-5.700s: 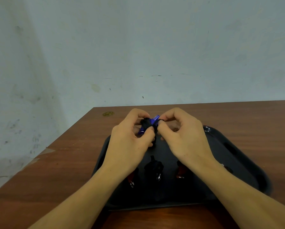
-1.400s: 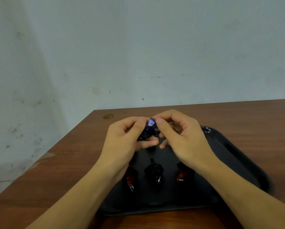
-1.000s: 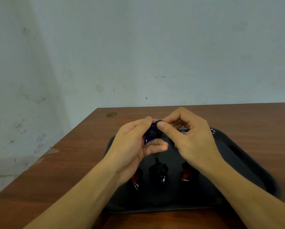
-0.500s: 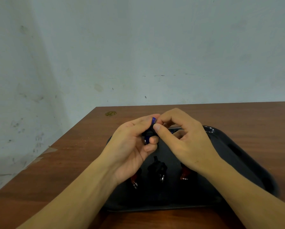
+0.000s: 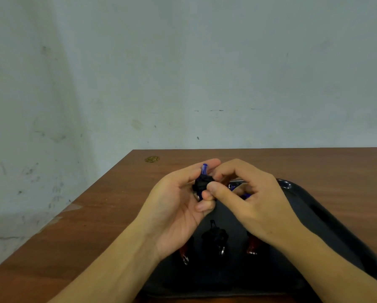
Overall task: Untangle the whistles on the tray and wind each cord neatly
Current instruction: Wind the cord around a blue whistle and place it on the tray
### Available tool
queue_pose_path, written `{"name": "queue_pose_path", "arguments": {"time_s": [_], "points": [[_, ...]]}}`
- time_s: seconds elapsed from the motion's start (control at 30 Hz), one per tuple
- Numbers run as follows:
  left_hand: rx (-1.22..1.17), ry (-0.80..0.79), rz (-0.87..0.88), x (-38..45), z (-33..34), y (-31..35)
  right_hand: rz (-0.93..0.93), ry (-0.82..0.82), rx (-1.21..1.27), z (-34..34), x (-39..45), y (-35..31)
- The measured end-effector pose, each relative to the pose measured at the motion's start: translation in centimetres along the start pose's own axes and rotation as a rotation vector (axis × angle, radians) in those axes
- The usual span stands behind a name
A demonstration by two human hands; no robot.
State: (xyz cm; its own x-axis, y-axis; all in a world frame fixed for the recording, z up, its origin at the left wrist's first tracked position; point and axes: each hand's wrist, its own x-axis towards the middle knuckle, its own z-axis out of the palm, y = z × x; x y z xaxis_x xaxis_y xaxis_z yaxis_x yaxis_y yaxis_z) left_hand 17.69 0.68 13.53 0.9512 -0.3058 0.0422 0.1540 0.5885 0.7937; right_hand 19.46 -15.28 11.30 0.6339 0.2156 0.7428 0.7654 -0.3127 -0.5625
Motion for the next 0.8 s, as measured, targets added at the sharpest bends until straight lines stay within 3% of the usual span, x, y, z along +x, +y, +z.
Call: {"name": "queue_pose_path", "arguments": {"time_s": [0.33, 0.47, 0.63, 0.8], "points": [[0.092, -0.055, 0.062, -0.1, -0.2, 0.4, 0.073, 0.025, 0.034, 0.2, -0.1, 0.0], [0.243, -0.016, 0.204, 0.0, -0.5, 1.3, 0.176, 0.084, 0.029, 0.2, -0.2, 0.5], [0.766, 0.176, 0.399, -0.1, -1.7, 2.3, 0.201, 0.066, 0.003, 0.2, -0.4, 0.5], [1.34, 0.31, 0.472, -1.3, -3.4, 3.5, 0.211, 0.041, -0.028, 0.1, -0.2, 0.4]]}}
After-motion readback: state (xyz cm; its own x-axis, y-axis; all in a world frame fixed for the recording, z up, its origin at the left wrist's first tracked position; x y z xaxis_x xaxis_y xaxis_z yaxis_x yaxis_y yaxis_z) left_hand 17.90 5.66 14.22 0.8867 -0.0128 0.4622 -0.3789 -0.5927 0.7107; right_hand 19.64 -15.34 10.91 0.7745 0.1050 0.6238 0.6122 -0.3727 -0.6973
